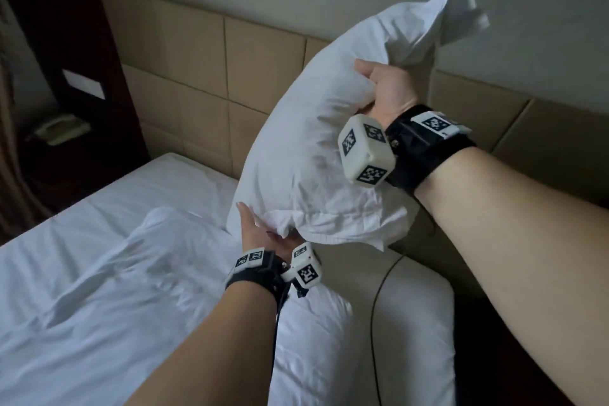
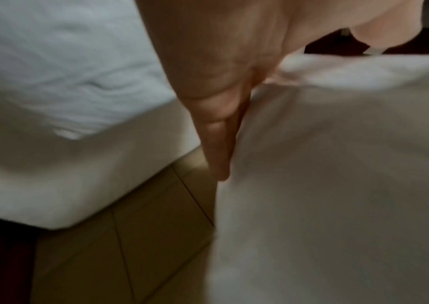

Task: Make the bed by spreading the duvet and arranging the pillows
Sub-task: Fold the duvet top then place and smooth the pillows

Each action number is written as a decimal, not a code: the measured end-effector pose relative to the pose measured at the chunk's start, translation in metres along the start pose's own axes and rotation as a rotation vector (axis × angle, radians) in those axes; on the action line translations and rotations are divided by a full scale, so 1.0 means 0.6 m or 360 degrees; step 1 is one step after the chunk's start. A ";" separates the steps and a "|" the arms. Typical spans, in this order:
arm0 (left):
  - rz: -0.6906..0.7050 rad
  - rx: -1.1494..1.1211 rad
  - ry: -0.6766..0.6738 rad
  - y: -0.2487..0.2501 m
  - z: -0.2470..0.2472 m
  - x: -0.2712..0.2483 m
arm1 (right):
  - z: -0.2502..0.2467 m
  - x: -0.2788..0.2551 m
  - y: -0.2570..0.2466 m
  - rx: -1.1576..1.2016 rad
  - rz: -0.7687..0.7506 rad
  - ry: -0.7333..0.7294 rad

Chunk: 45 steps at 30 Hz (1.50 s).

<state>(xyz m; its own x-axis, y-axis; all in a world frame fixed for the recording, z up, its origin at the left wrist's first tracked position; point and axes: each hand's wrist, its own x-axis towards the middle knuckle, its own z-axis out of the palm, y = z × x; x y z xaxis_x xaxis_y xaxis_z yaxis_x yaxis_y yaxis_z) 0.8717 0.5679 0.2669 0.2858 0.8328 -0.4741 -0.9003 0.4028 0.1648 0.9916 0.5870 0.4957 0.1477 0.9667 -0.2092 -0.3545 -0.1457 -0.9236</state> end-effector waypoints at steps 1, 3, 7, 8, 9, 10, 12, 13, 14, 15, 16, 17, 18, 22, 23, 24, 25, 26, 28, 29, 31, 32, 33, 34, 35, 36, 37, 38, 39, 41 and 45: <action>0.0020 0.0073 -0.0040 0.012 0.026 -0.013 | -0.009 -0.019 -0.012 0.0039 -0.0047 0.0009; 0.0024 0.0266 -0.0195 0.035 0.082 -0.040 | -0.032 -0.056 -0.032 0.0120 -0.0138 0.0020; 0.0196 0.0686 -0.0373 0.079 0.172 -0.098 | -0.054 -0.130 -0.066 0.0292 -0.0399 0.0036; 0.0269 0.0753 -0.0393 0.094 0.188 -0.112 | -0.056 -0.146 -0.070 0.0331 -0.0467 0.0030; 0.0340 0.0789 -0.0431 0.109 0.198 -0.124 | -0.056 -0.159 -0.073 0.0366 -0.0532 0.0031; 0.0415 0.0845 -0.0453 0.123 0.207 -0.132 | -0.056 -0.170 -0.073 0.0399 -0.0576 0.0031; 0.0629 0.0964 -0.0300 0.164 0.199 -0.134 | -0.057 -0.183 -0.063 0.0446 -0.0584 0.0017; 0.0667 0.1003 -0.0228 0.182 0.188 -0.140 | -0.059 -0.188 -0.052 0.0450 -0.0559 -0.0010; 0.0673 0.1046 -0.0188 0.194 0.170 -0.151 | -0.063 -0.192 -0.036 0.0440 -0.0518 -0.0036; 0.0670 0.1106 -0.0165 0.209 0.140 -0.157 | -0.068 -0.198 -0.016 0.0435 -0.0439 -0.0065; 0.0647 0.1134 -0.0156 0.217 0.106 -0.171 | -0.075 -0.205 0.009 0.0436 -0.0335 -0.0101; 0.0633 0.1152 -0.0136 0.221 0.065 -0.184 | -0.086 -0.211 0.039 0.0431 -0.0227 -0.0129; 0.0619 0.1113 -0.0067 0.218 0.024 -0.199 | -0.100 -0.219 0.073 0.0437 -0.0115 -0.0143; 0.0689 0.1072 0.0354 0.239 -0.237 -0.184 | -0.166 -0.257 0.251 0.0385 0.0401 -0.0119; 0.0698 0.1029 0.0502 0.234 -0.299 -0.194 | -0.182 -0.266 0.304 0.0313 0.0539 -0.0111; 0.0653 0.0980 0.0612 0.206 -0.341 -0.220 | -0.198 -0.275 0.360 0.0175 0.0677 -0.0060; 0.0555 0.0955 0.0717 0.169 -0.368 -0.258 | -0.211 -0.285 0.415 0.0013 0.0796 -0.0028; 0.0421 0.1013 0.0807 0.122 -0.378 -0.301 | -0.227 -0.293 0.471 -0.0162 0.0894 -0.0011; 0.0300 0.1093 0.0990 0.037 -0.391 -0.368 | -0.256 -0.304 0.573 -0.0424 0.1047 -0.0077; 0.0228 0.1125 0.1012 0.003 -0.405 -0.386 | -0.266 -0.313 0.609 -0.0493 0.1099 -0.0111; 0.0059 0.1265 0.1010 -0.052 -0.436 -0.403 | -0.274 -0.340 0.631 -0.0651 0.1129 -0.0172; 0.0010 0.1278 0.1016 -0.065 -0.447 -0.408 | -0.282 -0.343 0.634 -0.0696 0.1109 -0.0217; -0.0003 0.1271 0.0981 -0.077 -0.459 -0.408 | -0.289 -0.342 0.634 -0.0767 0.1048 -0.0257; 0.0014 0.1307 0.0953 -0.084 -0.465 -0.406 | -0.296 -0.337 0.630 -0.0855 0.0963 -0.0283; 0.0067 0.1357 0.0960 -0.087 -0.472 -0.397 | -0.301 -0.335 0.623 -0.0924 0.0879 -0.0312; 0.0164 0.1432 0.0979 -0.084 -0.483 -0.383 | -0.305 -0.333 0.614 -0.0886 0.0863 -0.0321; 0.0277 0.1473 0.0997 -0.068 -0.507 -0.353 | -0.310 -0.328 0.610 -0.0808 0.0857 -0.0302; 0.0393 0.1521 0.1036 -0.053 -0.526 -0.324 | -0.309 -0.332 0.596 -0.0755 0.0826 -0.0301; 0.0432 0.1551 0.1058 -0.036 -0.547 -0.294 | -0.307 -0.330 0.588 -0.0667 0.0820 -0.0274; 0.0424 0.1645 0.1164 -0.029 -0.526 -0.299 | -0.300 -0.333 0.573 -0.0634 0.0815 -0.0210; -0.0086 0.1940 0.1283 -0.054 -0.468 -0.382 | -0.316 -0.292 0.615 -0.1134 0.0791 -0.0165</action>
<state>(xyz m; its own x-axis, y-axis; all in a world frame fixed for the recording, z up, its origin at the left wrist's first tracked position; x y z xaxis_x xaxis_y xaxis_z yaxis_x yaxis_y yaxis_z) 0.7431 0.2572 0.1273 -0.3170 0.5378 -0.7812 0.0523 0.8324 0.5517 1.0101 0.3238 0.1304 0.0322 0.7654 -0.6428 0.3113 -0.6188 -0.7212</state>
